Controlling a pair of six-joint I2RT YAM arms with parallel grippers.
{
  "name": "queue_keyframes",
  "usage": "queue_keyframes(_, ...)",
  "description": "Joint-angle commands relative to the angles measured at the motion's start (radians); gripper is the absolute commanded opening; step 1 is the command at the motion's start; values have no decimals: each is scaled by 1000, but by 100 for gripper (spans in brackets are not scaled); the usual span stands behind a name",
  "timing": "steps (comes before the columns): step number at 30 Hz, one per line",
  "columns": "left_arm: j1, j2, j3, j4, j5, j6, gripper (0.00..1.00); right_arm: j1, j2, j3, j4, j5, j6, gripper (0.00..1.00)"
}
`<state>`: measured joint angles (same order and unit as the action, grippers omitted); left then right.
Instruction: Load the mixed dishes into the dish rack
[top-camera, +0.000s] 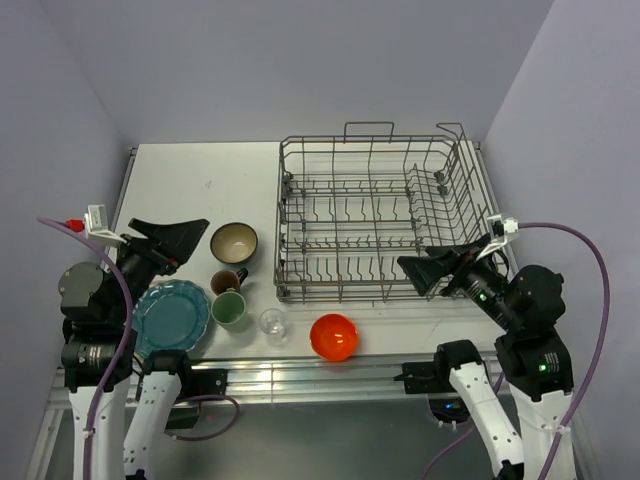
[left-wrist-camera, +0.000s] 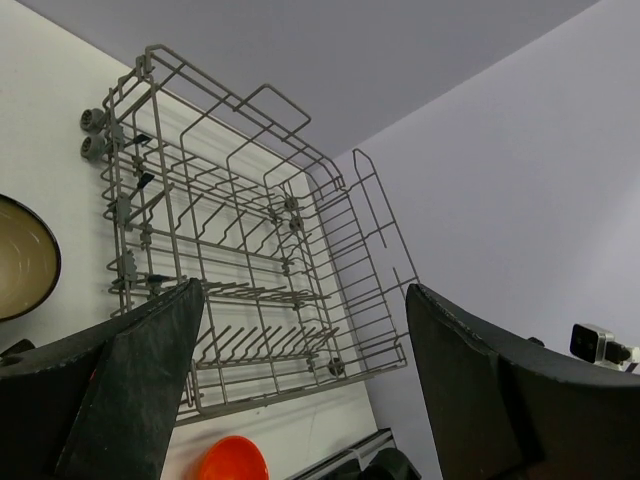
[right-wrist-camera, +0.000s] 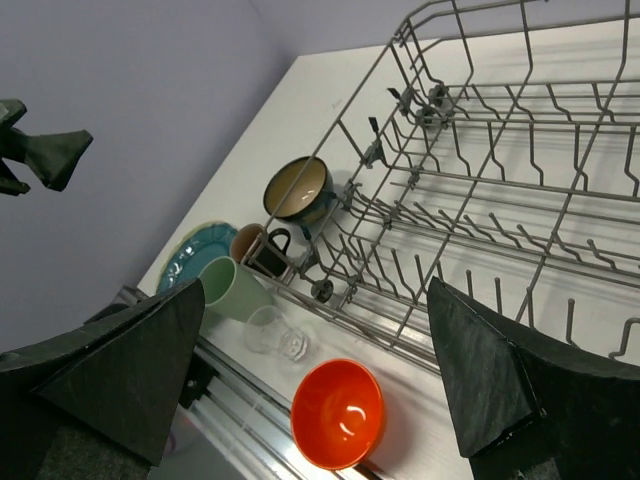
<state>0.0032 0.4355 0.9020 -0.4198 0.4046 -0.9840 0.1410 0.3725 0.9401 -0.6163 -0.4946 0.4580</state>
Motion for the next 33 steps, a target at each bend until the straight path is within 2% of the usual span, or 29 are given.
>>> queue_keyframes(1, 4, -18, -8, 36, 34, -1, 89, -6, 32, 92, -55, 13, -70, 100)
queue_keyframes(6, 4, -1, -29, 56, 48, -2, 88, -4, 97, 126, -132, -71, -137, 100)
queue_keyframes(13, 6, 61, -26, 39, 30, 37, 89, 15, 281, 181, -175, 60, -176, 100)
queue_keyframes(16, 6, 129, 18, -31, -25, 102, 91, 95, 387, 247, -190, 167, -159, 100)
queue_keyframes(17, 6, 152, 46, -72, -53, 141, 91, 179, 451, 300, -200, 265, -150, 100)
queue_keyframes(22, 4, 279, 113, -148, -116, 231, 90, 469, 708, 491, -305, 534, -136, 100)
queue_keyframes(24, 4, 289, 110, -157, -130, 249, 90, 613, 741, 534, -324, 656, -104, 100)
queue_keyframes(26, 6, 278, 91, -155, -136, 260, 90, 687, 731, 493, -304, 703, -66, 100)
queue_keyframes(30, 4, 240, 43, -151, -135, 272, 90, 857, 642, 310, -188, 656, 8, 100)
queue_keyframes(33, 4, 232, 9, -143, -116, 271, 90, 992, 632, 204, -184, 786, 99, 100)
